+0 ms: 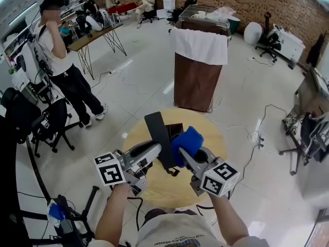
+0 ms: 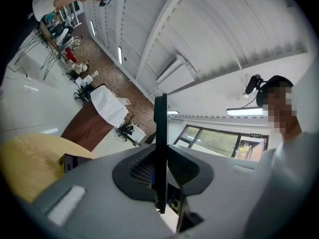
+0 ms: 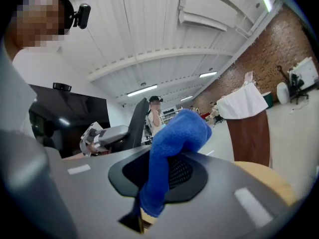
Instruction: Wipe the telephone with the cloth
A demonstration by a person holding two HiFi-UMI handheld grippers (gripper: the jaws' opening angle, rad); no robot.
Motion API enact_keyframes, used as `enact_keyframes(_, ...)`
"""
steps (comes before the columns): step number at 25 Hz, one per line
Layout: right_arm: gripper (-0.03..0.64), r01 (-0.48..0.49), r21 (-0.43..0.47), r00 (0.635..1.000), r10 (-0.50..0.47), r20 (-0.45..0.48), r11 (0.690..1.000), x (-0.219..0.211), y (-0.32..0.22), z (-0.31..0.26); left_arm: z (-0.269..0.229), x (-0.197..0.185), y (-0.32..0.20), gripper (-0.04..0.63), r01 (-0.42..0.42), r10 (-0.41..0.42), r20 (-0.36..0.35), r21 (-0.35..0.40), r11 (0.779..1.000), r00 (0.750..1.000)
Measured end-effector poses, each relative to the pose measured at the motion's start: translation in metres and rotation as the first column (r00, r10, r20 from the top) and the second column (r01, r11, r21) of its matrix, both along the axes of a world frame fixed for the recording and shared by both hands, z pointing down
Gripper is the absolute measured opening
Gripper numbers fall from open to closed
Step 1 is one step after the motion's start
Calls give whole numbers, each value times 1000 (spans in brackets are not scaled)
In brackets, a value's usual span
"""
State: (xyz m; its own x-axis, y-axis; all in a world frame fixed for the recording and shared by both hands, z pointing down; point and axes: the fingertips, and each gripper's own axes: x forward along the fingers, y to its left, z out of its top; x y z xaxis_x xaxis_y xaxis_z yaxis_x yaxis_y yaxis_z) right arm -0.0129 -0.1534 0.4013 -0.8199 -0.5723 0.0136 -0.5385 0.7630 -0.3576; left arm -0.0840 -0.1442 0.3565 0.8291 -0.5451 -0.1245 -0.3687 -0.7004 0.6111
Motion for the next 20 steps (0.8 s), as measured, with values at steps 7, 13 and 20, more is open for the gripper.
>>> enact_keyframes(7, 60, 73, -77, 989, -62, 135, 994, -9, 0, -4, 8, 11, 8, 63, -70, 70, 0, -7, 998, 998)
enact_keyframes(13, 60, 86, -81, 982, -71, 177, 993, -8, -8, -13, 17, 18, 9, 63, -90, 90, 8, -28, 996, 996)
enact_keyframes(20, 60, 69, -41, 979, -60, 193, 997, -6, -21, -34, 29, 28, 19, 63, -123, 124, 4, -48, 991, 992)
